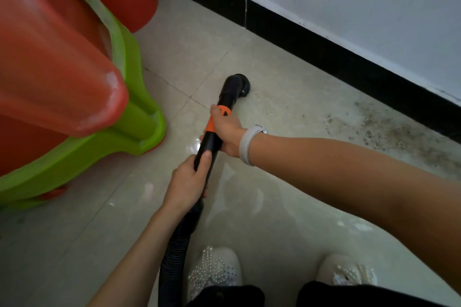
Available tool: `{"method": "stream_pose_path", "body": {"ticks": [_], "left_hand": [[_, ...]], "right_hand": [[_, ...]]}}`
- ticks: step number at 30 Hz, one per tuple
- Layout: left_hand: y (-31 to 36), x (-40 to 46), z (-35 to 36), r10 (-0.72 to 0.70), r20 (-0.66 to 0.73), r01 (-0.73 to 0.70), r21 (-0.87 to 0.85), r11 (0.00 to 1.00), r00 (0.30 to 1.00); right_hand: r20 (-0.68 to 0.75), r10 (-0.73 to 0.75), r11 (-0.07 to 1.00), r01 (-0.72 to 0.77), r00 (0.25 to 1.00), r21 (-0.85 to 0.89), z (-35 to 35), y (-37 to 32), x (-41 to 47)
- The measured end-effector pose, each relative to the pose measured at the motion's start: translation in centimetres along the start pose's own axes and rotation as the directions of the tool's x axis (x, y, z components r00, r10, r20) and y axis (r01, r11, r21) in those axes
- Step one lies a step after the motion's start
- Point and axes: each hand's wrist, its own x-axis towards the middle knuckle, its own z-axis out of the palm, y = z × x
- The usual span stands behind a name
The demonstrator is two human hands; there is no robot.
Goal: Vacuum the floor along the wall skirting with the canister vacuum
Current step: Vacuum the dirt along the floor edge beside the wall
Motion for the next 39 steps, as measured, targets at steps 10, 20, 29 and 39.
{"method": "stream_pose_path", "body": {"ticks": [10,20,29,39], "left_hand": [[0.9,-0.4,2.1,0.062,0.227,-0.064,-0.001,0.998,0.972],[1.9,-1.5,3.0,0.095,0.247,-0.116,0.07,0.991,0.964],[0.8,-1.9,-1.2,0.029,-0.098,-0.014,0.152,0.988,0.995],[0.0,-2.7,-1.0,0.015,0.032,-0.022,0.221,0.975,0.999]], "right_hand": [[-0.134,0.032,0.995,-0.02,0.99,0.095,-4.6,1.2,-1.4],[-0.236,-0.055,0.982,0.096,0.97,0.164,-6.8,2.3,-2.1],[0.073,-0.081,0.994,0.076,0.994,0.079,0.9,0.5,-2.2],[0.126,0.06,0.983,-0.08,0.99,0.163,-0.8,2.0,-2.7]]}}
